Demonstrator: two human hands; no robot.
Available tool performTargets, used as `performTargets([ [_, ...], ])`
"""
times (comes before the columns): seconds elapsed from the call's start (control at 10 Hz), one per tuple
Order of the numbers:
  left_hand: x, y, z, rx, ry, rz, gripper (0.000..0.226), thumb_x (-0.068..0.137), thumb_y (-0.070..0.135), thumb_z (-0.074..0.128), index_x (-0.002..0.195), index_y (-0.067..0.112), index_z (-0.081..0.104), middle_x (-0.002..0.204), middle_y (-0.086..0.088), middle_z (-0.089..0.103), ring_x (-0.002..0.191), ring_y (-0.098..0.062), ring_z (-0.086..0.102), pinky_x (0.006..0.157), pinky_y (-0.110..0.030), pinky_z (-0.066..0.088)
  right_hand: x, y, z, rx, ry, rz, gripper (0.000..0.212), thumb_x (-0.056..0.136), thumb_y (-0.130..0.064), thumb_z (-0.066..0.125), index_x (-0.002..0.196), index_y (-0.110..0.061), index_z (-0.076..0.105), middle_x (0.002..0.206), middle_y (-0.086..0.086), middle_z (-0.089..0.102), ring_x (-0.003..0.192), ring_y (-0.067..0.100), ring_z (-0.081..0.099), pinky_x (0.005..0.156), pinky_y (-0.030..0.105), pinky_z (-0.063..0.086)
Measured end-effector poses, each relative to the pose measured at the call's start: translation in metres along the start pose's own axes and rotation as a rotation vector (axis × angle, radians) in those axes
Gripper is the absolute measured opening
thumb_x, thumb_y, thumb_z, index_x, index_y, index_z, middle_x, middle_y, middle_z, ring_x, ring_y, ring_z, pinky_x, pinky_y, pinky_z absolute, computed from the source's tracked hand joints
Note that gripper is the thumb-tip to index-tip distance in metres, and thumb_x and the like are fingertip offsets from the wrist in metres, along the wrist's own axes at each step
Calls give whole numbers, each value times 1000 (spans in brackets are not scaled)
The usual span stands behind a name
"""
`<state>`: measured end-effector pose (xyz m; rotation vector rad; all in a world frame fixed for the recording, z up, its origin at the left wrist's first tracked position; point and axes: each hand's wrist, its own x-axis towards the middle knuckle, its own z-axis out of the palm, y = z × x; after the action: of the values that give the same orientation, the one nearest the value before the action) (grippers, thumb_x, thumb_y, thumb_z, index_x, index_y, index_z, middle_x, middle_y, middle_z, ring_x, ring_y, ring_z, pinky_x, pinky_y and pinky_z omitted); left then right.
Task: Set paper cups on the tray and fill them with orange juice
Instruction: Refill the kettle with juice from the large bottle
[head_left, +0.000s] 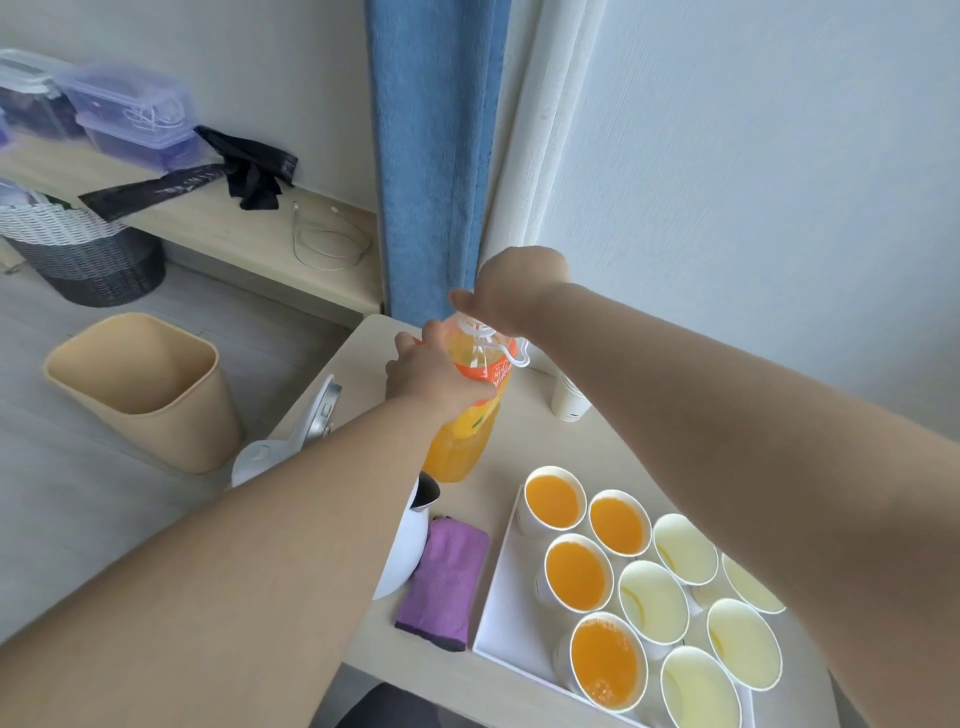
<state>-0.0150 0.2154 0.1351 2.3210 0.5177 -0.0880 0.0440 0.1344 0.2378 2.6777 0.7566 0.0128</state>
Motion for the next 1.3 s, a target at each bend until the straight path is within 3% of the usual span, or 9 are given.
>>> performTargets([
  [0.2, 0, -1, 1, -6, 7, 7, 92, 67, 47, 78, 141, 26, 27, 132, -9, 33, 120, -34, 46, 99, -46, 45, 0, 8, -11, 150, -221, -117, 43, 100, -43, 38, 123, -8, 48, 113, 8, 58, 92, 26, 49, 74, 32, 37],
  [0.3, 0, -1, 1, 8, 0, 15, 92, 68, 48, 78, 141, 26, 26, 132, -10, 33, 120, -34, 46, 98, -46, 46, 0, 10, -13, 183, -269, -177, 40, 98, -23, 48, 135, -10, 36, 121, 13, 55, 85, 24, 45, 72, 35, 36],
  [0.4, 1, -1, -1, 11, -6, 16, 93, 68, 50, 78, 141, 26, 26, 132, -9, 33, 119, -33, 46, 97, -46, 47, 0, 14, -11, 144, -283, -219, 48, 93, -2, 44, 135, -20, 30, 118, 13, 53, 83, 26, 52, 62, 34, 39],
  [0.6, 0, -1, 0, 3, -5, 12, 94, 68, 48, 78, 142, 29, 23, 132, -9, 33, 122, -34, 44, 100, -45, 45, -12, 6, -16, 307, -152, -76, 77, 84, -67, 49, 146, -28, 24, 131, 4, 40, 110, 30, 54, 84, 38, 46],
  [0.7, 0, -1, 0, 12, -8, 11, 95, 68, 49, 78, 143, 28, 24, 133, -9, 32, 121, -33, 45, 100, -45, 45, -9, -4, -14, 64, -103, 67, 71, 88, -74, 22, 108, -16, 57, 106, 1, 55, 83, 21, 56, 59, 28, 36],
  [0.8, 0, -1, 0, 22, -8, 15, 95, 68, 50, 78, 142, 27, 24, 133, -9, 33, 121, -32, 46, 99, -45, 46, -11, -4, -11, -61, -105, -10, 58, 99, -56, 20, 84, -14, 57, 91, 1, 54, 68, 18, 48, 57, 25, 35],
  [0.9, 0, -2, -1, 33, -3, 29, 95, 68, 52, 77, 142, 27, 24, 133, -9, 33, 120, -32, 46, 98, -44, 46, -12, 2, -12, -31, -146, -121, 37, 104, -38, 28, 129, -21, 49, 114, 6, 55, 94, 27, 54, 72, 31, 41],
  [1.0, 0, -1, -1, 47, -1, 28, 95, 68, 52, 77, 142, 26, 24, 133, -9, 33, 120, -32, 46, 98, -45, 46, -7, 8, -12, 245, -212, -140, 37, 101, -26, 42, 134, -11, 40, 118, 11, 56, 88, 27, 52, 73, 33, 40],
  [1.3, -1, 0, -2, 65, -1, 28, 93, 68, 52, 77, 141, 25, 25, 132, -9, 33, 119, -32, 46, 97, -44, 47, -4, 20, -1, 297, -189, -213, 45, 93, -7, 47, 134, -24, 40, 108, 17, 58, 98, 33, 59, 84, 43, 50],
])
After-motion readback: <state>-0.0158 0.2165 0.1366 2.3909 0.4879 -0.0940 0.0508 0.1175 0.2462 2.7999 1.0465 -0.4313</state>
